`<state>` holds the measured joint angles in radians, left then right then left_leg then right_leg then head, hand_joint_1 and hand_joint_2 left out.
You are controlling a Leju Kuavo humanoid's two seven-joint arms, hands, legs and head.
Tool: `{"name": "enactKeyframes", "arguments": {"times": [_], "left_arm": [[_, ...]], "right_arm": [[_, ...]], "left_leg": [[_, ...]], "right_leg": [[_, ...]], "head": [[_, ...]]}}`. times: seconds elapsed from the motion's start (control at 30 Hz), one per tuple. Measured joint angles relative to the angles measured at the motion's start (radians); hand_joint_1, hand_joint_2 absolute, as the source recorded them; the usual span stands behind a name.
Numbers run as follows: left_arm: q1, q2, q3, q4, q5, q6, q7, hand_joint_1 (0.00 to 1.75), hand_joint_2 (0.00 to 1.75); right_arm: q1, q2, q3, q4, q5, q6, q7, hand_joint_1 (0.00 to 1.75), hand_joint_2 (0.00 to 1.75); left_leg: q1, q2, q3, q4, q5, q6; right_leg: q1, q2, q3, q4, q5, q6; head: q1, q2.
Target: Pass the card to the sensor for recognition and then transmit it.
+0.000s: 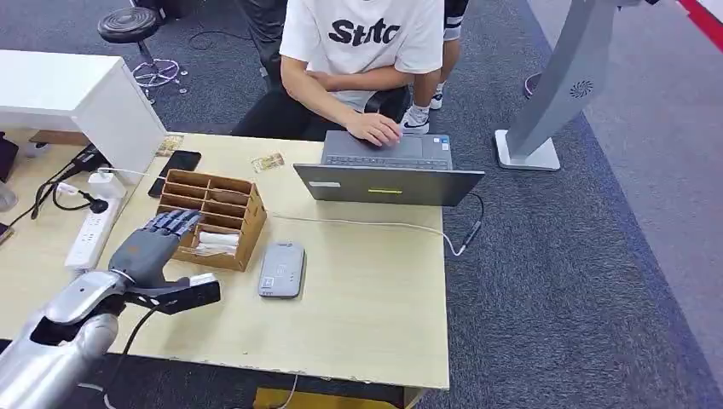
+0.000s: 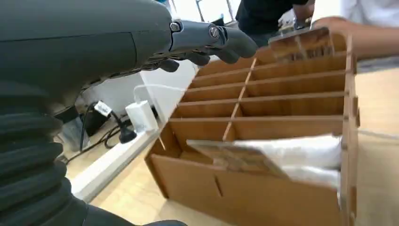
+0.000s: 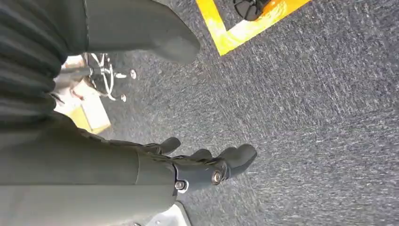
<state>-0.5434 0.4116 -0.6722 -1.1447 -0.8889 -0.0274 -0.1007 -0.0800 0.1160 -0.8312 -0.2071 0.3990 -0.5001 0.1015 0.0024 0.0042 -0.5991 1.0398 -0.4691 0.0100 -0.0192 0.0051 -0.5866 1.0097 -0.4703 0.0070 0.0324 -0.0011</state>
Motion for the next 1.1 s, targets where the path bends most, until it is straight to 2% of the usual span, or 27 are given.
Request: {"name": "enactKeyframes", "arguments": {"times": [0.2, 0.5, 0.53, 0.57, 0.6, 0.8, 1.1], "left_arm": [[0.000, -0.053, 0.000, 0.108, -0.044, 0.038, 0.029, 0.00, 1.75], [-0.001, -0.100, 0.002, 0.198, -0.070, 0.076, 0.030, 0.00, 1.75], [-0.001, -0.107, 0.003, 0.211, -0.078, 0.088, 0.030, 0.42, 1.75], [-0.001, -0.114, 0.005, 0.222, -0.087, 0.099, 0.030, 1.55, 1.75], [-0.001, -0.120, 0.009, 0.235, -0.097, 0.112, 0.029, 1.73, 1.75], [-0.002, -0.161, 0.049, 0.269, -0.137, 0.182, 0.026, 1.75, 1.75], [-0.001, -0.195, 0.091, 0.270, -0.162, 0.199, 0.026, 1.75, 1.75]], "right_arm": [[0.000, 0.000, 0.000, 0.000, 0.016, 0.000, 0.000, 0.00, 1.75], [0.000, 0.000, 0.000, 0.000, 0.028, 0.002, 0.000, 0.00, 1.75], [0.000, 0.000, 0.000, 0.000, 0.030, 0.003, 0.000, 0.00, 1.75], [0.000, 0.000, 0.000, 0.000, 0.032, 0.005, 0.000, 0.00, 1.75], [0.000, 0.000, 0.000, 0.000, 0.035, 0.005, 0.000, 0.00, 1.75], [0.000, 0.000, 0.000, 0.000, 0.051, 0.008, 0.000, 0.00, 1.75], [0.000, 0.000, 0.000, 0.000, 0.063, 0.006, -0.003, 0.00, 1.75]], "left_leg": [[0.000, 0.000, 0.000, 0.000, 0.000, 0.000], [0.000, 0.000, 0.000, 0.000, 0.000, 0.000], [0.000, 0.000, 0.000, 0.000, 0.000, 0.000], [0.000, 0.000, 0.000, 0.000, 0.000, 0.000], [0.000, 0.000, 0.000, 0.000, 0.000, 0.000], [0.000, 0.000, 0.000, 0.000, 0.000, 0.000], [0.000, 0.000, 0.000, 0.000, 0.000, 0.000]], "right_leg": [[0.000, 0.000, 0.000, 0.000, 0.000, 0.000], [0.000, 0.000, 0.000, 0.000, 0.000, 0.000], [0.000, 0.000, 0.000, 0.000, 0.000, 0.000], [0.000, 0.000, 0.000, 0.000, 0.000, 0.000], [0.000, 0.000, 0.000, 0.000, 0.000, 0.000], [0.000, 0.000, 0.000, 0.000, 0.000, 0.000], [0.000, 0.000, 0.000, 0.000, 0.000, 0.000]], "head": [[0.000, 0.000], [0.000, 0.000], [0.000, 0.000], [0.000, 0.000], [0.000, 0.000], [-0.001, 0.000], [-0.001, 0.000]]}}
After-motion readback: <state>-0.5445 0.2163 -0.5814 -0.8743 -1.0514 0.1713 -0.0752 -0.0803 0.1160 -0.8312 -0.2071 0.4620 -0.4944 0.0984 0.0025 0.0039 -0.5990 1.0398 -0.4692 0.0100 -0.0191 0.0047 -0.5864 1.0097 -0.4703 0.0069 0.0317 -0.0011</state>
